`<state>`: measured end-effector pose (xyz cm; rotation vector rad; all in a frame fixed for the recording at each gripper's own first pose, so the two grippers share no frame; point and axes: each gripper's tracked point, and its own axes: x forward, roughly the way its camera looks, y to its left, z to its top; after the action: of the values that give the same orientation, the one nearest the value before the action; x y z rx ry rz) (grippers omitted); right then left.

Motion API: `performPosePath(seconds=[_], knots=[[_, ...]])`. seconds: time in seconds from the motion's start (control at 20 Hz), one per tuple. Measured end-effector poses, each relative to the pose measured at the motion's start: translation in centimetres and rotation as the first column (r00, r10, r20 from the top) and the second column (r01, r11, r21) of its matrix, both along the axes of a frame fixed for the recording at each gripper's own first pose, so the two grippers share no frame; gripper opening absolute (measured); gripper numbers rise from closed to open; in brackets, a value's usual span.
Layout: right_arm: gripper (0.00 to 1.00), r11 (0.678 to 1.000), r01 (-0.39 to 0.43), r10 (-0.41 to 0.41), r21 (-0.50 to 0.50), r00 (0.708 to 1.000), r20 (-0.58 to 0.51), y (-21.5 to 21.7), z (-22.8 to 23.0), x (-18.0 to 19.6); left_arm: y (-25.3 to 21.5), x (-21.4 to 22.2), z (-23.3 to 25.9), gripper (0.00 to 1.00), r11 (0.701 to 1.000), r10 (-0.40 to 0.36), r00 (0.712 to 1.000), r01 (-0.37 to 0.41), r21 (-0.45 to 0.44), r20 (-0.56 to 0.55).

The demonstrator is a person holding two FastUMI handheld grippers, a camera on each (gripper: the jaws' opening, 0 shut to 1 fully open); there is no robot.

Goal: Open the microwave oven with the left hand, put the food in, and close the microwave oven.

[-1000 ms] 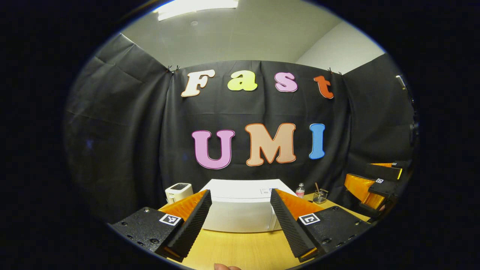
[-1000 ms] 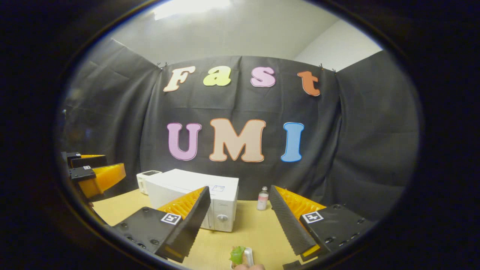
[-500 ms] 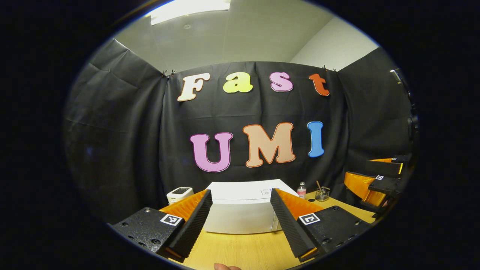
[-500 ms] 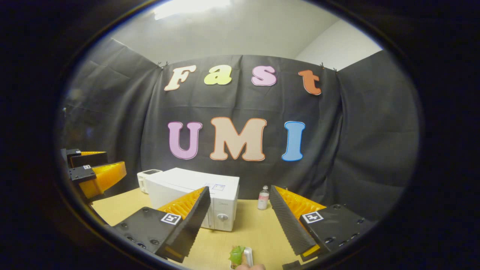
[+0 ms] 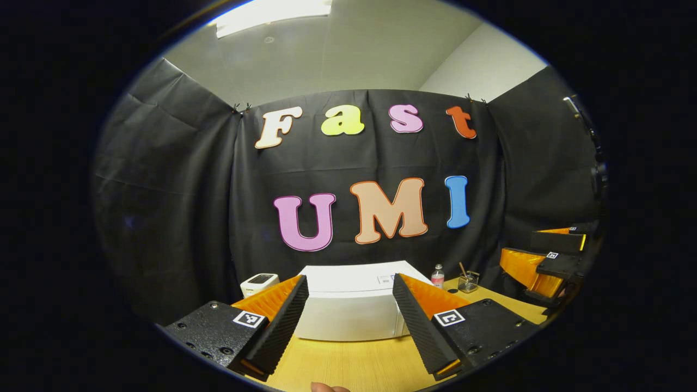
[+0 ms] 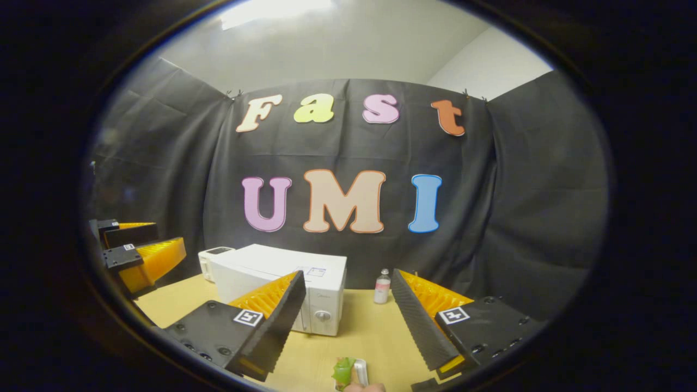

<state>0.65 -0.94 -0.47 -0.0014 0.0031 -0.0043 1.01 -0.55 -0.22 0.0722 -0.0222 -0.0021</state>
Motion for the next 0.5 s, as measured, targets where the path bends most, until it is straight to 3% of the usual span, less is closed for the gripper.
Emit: performPosePath(seconds=[0.05, 0.5], knots=[[1.0, 1.0, -0.001, 0.001, -0.001, 1.0, -0.003, 0.0, -0.1, 0.0, -0.2, 0.1, -0.3, 0.96, 1.0, -0.004, 1.0, 0.004, 0.0, -0.005], [0.97, 1.0, -0.007, 0.007, 0.005, 1.0, -0.028, -0.3, -1.7, -0.8, -3.3, 3.1, -7.1, 0.97, 0.998, -0.07, 0.995, 0.07, -0.003, -0.076]])
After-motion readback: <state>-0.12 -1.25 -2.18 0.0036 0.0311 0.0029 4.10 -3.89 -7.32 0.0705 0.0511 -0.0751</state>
